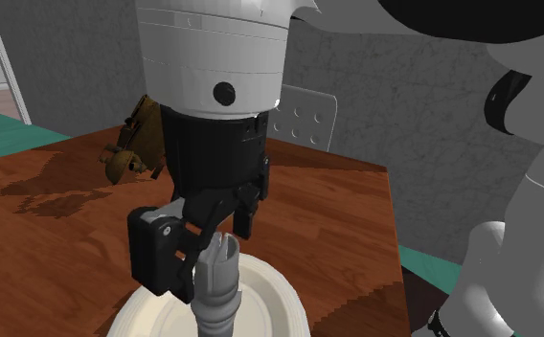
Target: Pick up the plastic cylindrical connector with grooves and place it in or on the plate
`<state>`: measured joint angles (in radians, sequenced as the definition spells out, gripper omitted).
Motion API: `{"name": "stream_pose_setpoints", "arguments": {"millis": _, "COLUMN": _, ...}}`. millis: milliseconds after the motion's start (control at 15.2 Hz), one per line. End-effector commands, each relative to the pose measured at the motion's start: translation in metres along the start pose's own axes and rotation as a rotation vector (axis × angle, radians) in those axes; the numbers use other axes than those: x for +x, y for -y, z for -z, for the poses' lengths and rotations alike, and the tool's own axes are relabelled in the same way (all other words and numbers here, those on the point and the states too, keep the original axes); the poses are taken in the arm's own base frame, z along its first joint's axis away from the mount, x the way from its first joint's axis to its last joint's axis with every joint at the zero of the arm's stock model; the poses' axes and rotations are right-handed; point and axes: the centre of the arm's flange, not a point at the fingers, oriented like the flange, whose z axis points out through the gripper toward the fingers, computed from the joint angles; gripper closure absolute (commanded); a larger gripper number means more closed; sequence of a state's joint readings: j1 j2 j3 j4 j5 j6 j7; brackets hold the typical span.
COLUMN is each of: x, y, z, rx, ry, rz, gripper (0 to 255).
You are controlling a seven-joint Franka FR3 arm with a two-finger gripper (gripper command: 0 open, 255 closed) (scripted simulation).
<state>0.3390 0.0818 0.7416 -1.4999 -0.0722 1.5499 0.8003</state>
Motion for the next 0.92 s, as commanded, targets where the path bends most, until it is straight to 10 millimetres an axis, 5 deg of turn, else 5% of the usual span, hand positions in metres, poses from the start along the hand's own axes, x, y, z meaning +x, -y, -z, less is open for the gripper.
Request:
{"name": "stream_pose_setpoints", "arguments": {"millis": 0, "x": 0.000, "y": 0.000, "z": 0.000, "rx": 0.000, "ry": 0.000, "rz": 0.000, "gripper": 0}}
{"name": "stream_pose_setpoints", "arguments": {"millis": 66, "x": 0.000, "y": 0.000, "z": 0.000, "rx": 0.000, "ry": 0.000, "rz": 0.000, "gripper": 0}}
{"name": "stream_pose_setpoints", "arguments": {"millis": 330, "x": 0.000, "y": 0.000, "z": 0.050, "rx": 0.000, "ry": 0.000, "rz": 0.000, "gripper": 0}}
{"name": "stream_pose_setpoints", "arguments": {"millis": 858, "x": 0.000, "y": 0.000, "z": 0.050, "rx": 0.000, "ry": 0.000, "rz": 0.000, "gripper": 0}}
